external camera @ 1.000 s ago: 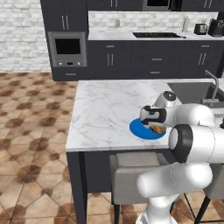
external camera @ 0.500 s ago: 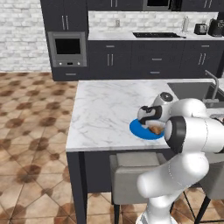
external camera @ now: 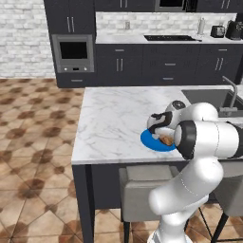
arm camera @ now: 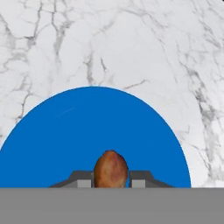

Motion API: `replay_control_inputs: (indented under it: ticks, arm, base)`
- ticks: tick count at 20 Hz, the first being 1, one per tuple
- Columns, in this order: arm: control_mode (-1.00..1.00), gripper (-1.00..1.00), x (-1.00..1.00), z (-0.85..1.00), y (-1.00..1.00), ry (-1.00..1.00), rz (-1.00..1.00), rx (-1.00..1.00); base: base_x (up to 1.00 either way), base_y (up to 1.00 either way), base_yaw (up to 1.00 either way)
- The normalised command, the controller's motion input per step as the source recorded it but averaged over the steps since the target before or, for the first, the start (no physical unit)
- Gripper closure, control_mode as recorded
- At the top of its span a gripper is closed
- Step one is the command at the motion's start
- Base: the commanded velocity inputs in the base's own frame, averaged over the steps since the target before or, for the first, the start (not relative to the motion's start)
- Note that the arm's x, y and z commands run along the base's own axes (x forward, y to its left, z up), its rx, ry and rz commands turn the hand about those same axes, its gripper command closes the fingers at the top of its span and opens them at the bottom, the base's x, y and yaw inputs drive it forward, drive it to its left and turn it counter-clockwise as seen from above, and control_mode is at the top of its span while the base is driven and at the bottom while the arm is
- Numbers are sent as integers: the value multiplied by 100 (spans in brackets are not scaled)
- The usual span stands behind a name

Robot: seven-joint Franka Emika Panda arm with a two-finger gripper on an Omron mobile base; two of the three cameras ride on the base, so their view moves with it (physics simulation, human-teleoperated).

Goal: Take the chicken drumsticks from the pan and place one on each plate on the dining counter.

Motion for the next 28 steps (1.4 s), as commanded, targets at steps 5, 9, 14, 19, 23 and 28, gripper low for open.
replay_control_inputs:
  ticks: [5, 9, 14, 19, 23, 28]
  arm:
    - [-100, 100, 12, -6, 0, 0, 0, 2]
    - [-100, 100, 14, -6, 0, 0, 0, 2]
    - [-100, 100, 12, -4, 0, 0, 0, 3]
    - [-100, 100, 10, -9, 0, 0, 0, 1]
    - [-100, 100, 8, -7, 0, 0, 0, 1]
    - [-100, 100, 7, -2, 0, 0, 0, 2]
  base:
    - [0, 0, 0]
    - [0, 0, 0]
    - [0, 0, 0]
    - [0, 0, 0]
    - [0, 0, 0]
    - [0, 0, 0]
